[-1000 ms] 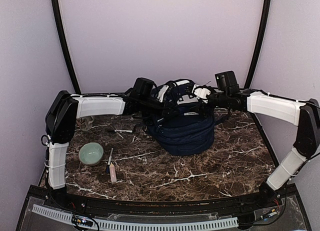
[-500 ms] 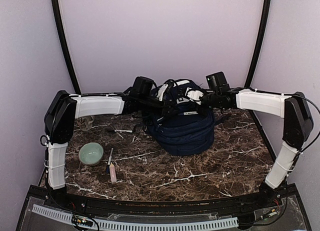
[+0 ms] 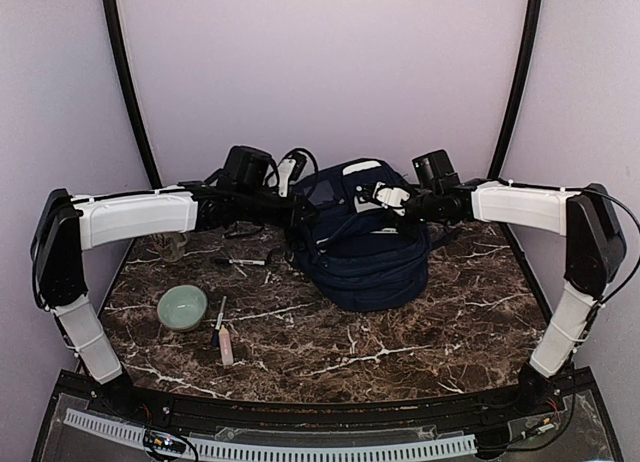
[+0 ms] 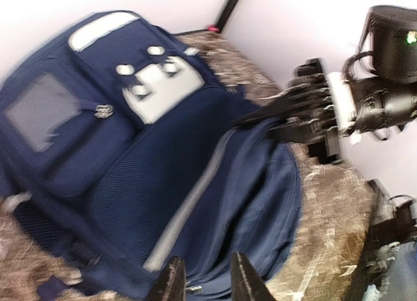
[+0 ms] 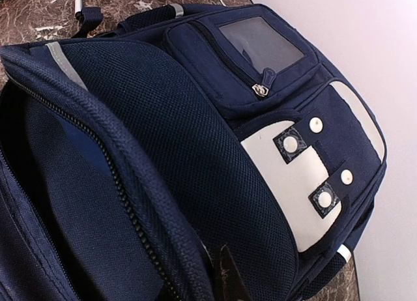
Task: Pack the student bag
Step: Pass from the left arm to the right, then move the student bag to the center of the board.
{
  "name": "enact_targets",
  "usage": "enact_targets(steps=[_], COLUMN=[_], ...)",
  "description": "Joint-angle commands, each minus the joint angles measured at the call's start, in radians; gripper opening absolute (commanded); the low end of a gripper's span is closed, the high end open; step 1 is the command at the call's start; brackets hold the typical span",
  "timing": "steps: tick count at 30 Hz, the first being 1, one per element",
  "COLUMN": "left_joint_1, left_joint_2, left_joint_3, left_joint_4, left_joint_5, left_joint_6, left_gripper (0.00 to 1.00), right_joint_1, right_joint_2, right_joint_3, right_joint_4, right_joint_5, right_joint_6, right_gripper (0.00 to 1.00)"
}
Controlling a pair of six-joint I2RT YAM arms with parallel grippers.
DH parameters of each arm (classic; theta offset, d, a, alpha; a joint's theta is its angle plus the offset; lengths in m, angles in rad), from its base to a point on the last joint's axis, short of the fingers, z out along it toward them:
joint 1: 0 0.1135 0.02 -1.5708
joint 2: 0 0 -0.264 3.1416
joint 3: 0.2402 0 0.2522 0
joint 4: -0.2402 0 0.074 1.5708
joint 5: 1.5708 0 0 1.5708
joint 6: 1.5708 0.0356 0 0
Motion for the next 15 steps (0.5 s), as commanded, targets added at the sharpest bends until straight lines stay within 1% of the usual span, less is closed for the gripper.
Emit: enact_targets(steps=[1, 2, 3, 5, 8, 11, 15], left_joint_1=[0.041, 0.046, 0.048, 0.052, 0.054, 0.053, 0.052], left_joint_2=[0.020, 0.044, 0.072, 0.137, 0.247, 0.332, 0.426], left_joint_3=[-0.088, -0.090, -0.079, -0.027, 0.065, 0.157, 0.237], left_joint_4=[-0.113, -0.113, -0.119, -0.146, -0.174, -0.163, -0.072], left_joint_5=[-0.232, -0.219, -0.216, -0.235, -0.234, -0.165, -0.086], left_joint_6=[-0.068, -0.064, -0.060, -0.054, -0.039, -0.037, -0.088], left_gripper=[0.08, 0.01, 0.00, 0.00, 0.00, 0.00, 0.00], right_joint_1=[-0.004, -0.004, -0.004, -0.004, -0.004, -0.004, -0.004], right_joint_2=[-0.026, -0.021, -0.014, -0.014, -0.051, -0.094, -0.107], right_joint_3=[0.026, 0.047, 0.067, 0.096, 0.075, 0.036, 0.022], right_joint_4=[-0.070, -0.104, -0.138, -0.200, -0.205, -0.211, -0.282], right_joint_5=[-0.027, -0.034, -0.039, -0.045, -0.039, -0.052, -0.095], right_joint_6=[0.070, 0.079, 0.084, 0.090, 0.111, 0.148, 0.168], right_gripper=[0.00, 0.00, 0.00, 0.00, 0.00, 0.00, 0.00])
